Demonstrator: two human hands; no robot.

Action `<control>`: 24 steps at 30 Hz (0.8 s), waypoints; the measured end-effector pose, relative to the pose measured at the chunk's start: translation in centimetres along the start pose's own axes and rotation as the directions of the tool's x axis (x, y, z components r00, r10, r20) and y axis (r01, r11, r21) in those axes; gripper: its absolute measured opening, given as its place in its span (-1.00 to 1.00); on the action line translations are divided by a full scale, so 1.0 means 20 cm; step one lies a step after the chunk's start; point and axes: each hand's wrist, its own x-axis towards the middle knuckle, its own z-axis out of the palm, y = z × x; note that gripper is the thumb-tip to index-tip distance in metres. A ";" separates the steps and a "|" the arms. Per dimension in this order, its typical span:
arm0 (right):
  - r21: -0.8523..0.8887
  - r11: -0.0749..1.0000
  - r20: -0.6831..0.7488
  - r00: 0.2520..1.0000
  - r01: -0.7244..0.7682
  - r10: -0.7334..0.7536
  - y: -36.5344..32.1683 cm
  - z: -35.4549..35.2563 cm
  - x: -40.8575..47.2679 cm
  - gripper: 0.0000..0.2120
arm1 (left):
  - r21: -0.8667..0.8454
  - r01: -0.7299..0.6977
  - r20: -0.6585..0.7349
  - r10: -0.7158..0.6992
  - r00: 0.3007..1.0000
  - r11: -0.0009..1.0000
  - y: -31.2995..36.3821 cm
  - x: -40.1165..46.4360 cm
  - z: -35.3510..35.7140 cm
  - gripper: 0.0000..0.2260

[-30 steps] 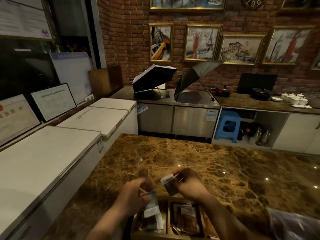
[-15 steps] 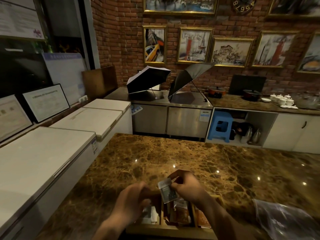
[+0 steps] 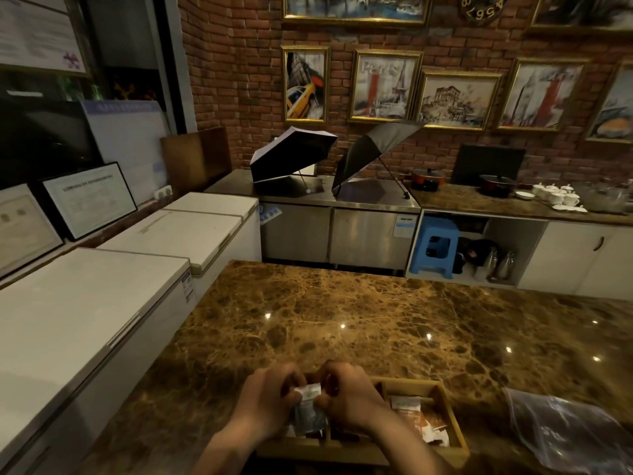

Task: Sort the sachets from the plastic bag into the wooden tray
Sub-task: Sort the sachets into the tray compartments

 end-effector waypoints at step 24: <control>0.054 0.992 -0.346 0.930 -0.113 0.125 0.40 -0.36 -0.21 -0.89 | 0.063 -0.102 -0.167 0.112 0.980 0.993 0.29 0.12 0.14 -0.79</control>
